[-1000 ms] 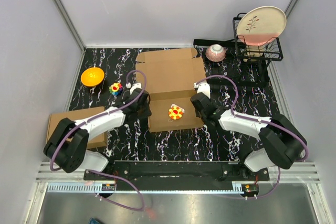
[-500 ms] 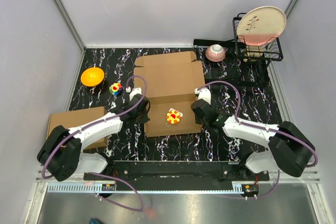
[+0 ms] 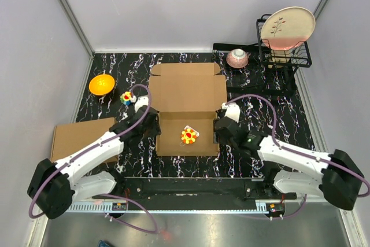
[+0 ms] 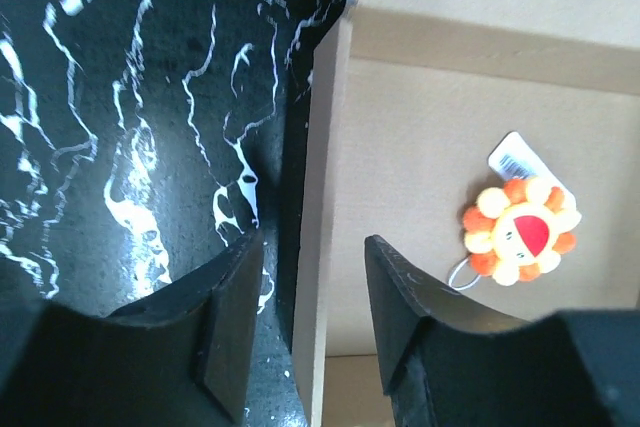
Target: Fold the paper box
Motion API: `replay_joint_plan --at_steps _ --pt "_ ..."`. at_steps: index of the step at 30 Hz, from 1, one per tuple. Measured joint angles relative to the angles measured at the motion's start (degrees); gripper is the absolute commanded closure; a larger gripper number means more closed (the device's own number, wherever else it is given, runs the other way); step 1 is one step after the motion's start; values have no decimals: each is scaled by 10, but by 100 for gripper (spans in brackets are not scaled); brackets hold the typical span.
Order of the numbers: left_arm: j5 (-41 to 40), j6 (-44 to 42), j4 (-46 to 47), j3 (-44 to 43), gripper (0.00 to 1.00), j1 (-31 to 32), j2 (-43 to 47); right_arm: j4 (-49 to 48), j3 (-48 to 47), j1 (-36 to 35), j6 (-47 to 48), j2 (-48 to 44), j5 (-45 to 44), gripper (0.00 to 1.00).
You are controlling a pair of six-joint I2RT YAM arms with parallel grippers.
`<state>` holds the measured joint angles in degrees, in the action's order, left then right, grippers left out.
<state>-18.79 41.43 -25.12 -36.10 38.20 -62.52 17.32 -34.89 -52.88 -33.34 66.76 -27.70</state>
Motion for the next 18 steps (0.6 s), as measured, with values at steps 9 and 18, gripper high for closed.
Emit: replay_joint_plan --at_steps 9,18 --pt "-42 -33 -71 -127 23 -17 81 45 -124 26 67 -91 -80 22" --pt "33 -38 -27 -157 24 -194 72 -103 -159 325 90 26 145 24"
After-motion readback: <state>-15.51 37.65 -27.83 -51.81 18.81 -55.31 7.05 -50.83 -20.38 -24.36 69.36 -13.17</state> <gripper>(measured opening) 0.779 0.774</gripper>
